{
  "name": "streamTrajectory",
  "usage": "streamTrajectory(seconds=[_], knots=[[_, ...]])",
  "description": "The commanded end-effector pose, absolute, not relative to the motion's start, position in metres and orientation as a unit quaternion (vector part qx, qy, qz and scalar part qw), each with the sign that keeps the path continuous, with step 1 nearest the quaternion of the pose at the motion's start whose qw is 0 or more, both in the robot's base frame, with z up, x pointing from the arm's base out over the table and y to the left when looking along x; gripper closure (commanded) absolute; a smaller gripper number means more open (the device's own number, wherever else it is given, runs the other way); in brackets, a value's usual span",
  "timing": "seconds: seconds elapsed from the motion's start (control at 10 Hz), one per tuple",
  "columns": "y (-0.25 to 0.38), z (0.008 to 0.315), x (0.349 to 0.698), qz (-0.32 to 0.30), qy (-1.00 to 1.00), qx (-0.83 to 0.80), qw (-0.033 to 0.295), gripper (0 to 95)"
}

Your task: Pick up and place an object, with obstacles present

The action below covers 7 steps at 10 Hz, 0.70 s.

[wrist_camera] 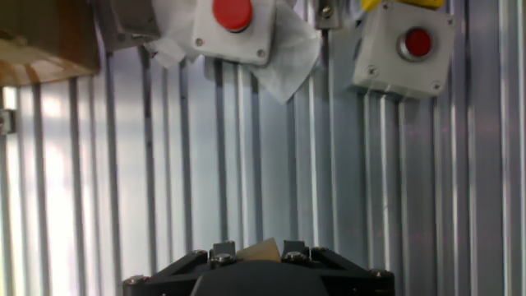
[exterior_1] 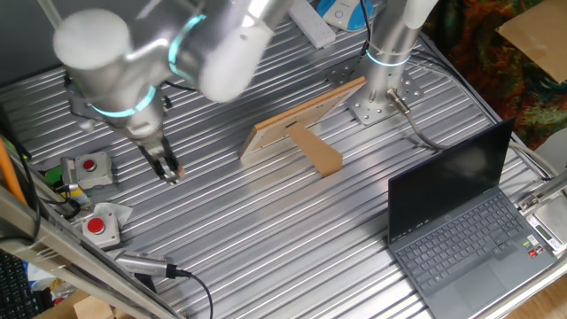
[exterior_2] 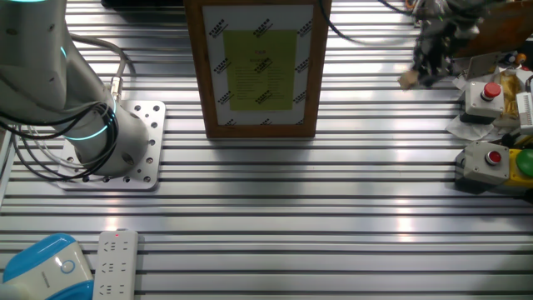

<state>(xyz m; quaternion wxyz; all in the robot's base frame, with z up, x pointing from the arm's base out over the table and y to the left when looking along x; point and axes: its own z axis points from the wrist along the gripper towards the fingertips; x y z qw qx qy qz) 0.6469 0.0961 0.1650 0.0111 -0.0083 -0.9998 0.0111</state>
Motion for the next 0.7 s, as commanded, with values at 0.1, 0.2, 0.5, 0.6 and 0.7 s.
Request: streamTrajectory(seconds=[0.1, 0.2, 0.5, 0.6, 0.7], knots=[[0.109, 0.165, 0.642, 0.011, -1.0, -0.018, 0.011, 95.0], [0.114, 0.165, 0.639, 0.015, -1.0, -0.021, 0.011, 95.0], [0.136, 0.166, 0.628, 0.016, -0.999, -0.032, 0.01, 95.0], [0.143, 0.165, 0.624, 0.016, -0.999, -0.037, 0.01, 95.0], [0.15, 0.164, 0.62, 0.018, -0.999, -0.042, 0.009, 95.0]])
